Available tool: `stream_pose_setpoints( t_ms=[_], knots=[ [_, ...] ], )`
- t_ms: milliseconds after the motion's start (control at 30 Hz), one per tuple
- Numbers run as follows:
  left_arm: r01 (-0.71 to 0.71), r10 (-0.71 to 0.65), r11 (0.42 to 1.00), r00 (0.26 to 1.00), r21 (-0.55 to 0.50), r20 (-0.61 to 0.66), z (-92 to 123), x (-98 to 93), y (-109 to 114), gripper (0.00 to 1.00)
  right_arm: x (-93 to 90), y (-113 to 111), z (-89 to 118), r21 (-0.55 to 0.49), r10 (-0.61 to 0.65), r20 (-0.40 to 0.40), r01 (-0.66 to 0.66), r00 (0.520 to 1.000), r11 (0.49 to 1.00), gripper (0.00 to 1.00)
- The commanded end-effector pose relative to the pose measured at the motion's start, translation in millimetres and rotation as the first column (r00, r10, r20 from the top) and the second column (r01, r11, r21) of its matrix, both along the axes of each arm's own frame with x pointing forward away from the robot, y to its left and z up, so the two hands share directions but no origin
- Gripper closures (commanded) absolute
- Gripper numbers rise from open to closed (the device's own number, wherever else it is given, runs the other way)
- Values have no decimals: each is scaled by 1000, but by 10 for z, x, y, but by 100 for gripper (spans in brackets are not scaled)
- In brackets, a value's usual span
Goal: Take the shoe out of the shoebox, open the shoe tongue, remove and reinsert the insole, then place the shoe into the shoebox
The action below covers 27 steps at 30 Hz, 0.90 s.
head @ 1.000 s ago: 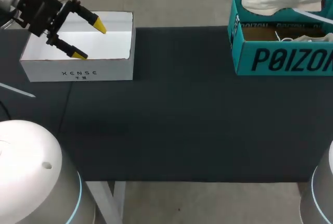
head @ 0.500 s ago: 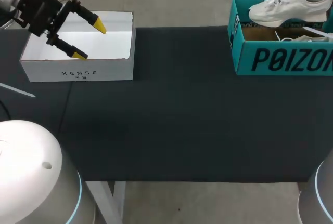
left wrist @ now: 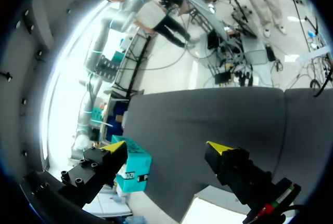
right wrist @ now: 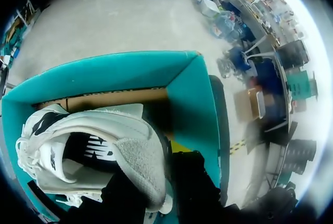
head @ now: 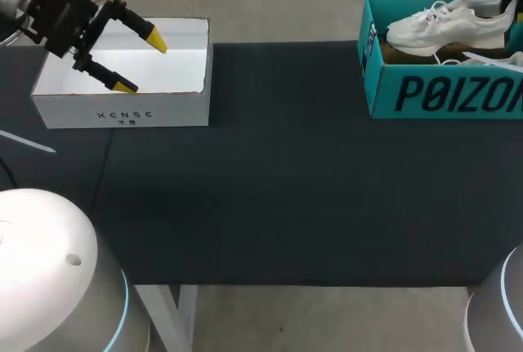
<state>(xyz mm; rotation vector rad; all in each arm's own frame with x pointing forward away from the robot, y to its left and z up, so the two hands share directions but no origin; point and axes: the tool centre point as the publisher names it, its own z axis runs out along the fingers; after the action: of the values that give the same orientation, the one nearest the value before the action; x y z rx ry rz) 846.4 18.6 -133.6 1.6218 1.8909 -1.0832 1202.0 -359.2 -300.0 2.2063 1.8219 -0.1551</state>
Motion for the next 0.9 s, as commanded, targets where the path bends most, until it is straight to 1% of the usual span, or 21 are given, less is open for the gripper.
stream_pose_setpoints(
  t_ms=[33, 167, 300, 500, 733, 767, 900],
  knots=[
    [2, -2, 1000, 1000, 3, 0, 3, 6, 0, 0, 208, -66, -179, 13, -14, -34, 14, 999, 1000, 100],
    [2, -2, 1000, 1000, 3, 0, 3, 6, 0, 0, 219, -143, -306, 17, -34, -43, 35, 999, 999, 100],
    [2, -2, 1000, 1000, 3, 0, 3, 6, 0, 0, 220, -172, -436, 22, -42, -52, 43, 998, 999, 100],
    [2, -2, 1000, 1000, 3, 0, 3, 6, 0, 0, 224, -112, -624, 40, -38, -74, 41, 997, 998, 100],
    [2, -2, 1000, 1000, 3, 0, 3, 6, 0, 0, 230, -83, -748, 42, -45, -101, 50, 994, 998, 100],
    [2, -2, 1000, 1000, 3, 0, 3, 6, 0, 0, 224, -89, -761, 67, -49, -108, 56, 993, 996, 100],
    [2, -2, 1000, 1000, 3, 0, 3, 6, 0, 0, 209, -104, -784, 65, -57, -119, 65, 991, 996, 100]
  ],
)
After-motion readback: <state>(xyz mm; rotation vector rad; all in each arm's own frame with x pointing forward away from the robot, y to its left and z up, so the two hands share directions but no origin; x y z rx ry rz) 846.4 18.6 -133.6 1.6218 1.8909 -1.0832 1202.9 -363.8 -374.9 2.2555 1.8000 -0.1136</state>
